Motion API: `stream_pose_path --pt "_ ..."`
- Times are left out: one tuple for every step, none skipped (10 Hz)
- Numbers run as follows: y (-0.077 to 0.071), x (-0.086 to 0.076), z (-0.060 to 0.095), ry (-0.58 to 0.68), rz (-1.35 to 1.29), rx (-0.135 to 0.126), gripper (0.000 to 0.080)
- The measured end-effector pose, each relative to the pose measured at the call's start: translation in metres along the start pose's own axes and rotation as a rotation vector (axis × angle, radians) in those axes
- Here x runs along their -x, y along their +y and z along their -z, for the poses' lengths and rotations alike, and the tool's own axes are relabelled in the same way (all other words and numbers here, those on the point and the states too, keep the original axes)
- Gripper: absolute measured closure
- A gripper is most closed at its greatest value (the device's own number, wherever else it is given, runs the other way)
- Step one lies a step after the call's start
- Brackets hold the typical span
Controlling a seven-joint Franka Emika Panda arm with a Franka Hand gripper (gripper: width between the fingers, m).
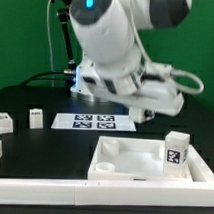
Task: Assemble square table
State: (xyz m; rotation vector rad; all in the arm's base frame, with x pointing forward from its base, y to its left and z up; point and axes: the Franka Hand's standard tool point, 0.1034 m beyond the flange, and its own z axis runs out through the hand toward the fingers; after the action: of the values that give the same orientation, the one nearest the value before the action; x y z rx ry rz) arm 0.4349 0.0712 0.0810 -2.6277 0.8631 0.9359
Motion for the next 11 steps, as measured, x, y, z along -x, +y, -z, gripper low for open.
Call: stream_pose_path --pt "0.000 0.006 0.016 0.042 0.027 0.009 0.0511" --pt "0.001 0.009 0.023 0.053 0.043 0.023 0.0511" --pt "0.001 0.008 0.021 0.055 0.041 0.023 0.0511" --pt "-0.005 0.000 0.023 0.146 0.042 0.004 0.0511" --pt "-0.011 0.000 0.025 0.261 0.058 -0.016 0.0511" --pt "-0.008 0.002 0.029 0.305 0.089 0.006 0.0511" --pt "-0.011 -0.002 0.049 0.366 0.102 0.013 0.0511" --pt "-0.016 -0.006 0.077 0.457 0.146 0.016 0.0511" --pt "-0.016 -0.011 0.098 0.519 0.177 0.034 0.0511" --pt "-0.021 -0.017 0.113 0.607 0.193 0.036 0.0511" --pt "-0.027 -0.017 0.109 0.679 0.192 0.000 0.0511"
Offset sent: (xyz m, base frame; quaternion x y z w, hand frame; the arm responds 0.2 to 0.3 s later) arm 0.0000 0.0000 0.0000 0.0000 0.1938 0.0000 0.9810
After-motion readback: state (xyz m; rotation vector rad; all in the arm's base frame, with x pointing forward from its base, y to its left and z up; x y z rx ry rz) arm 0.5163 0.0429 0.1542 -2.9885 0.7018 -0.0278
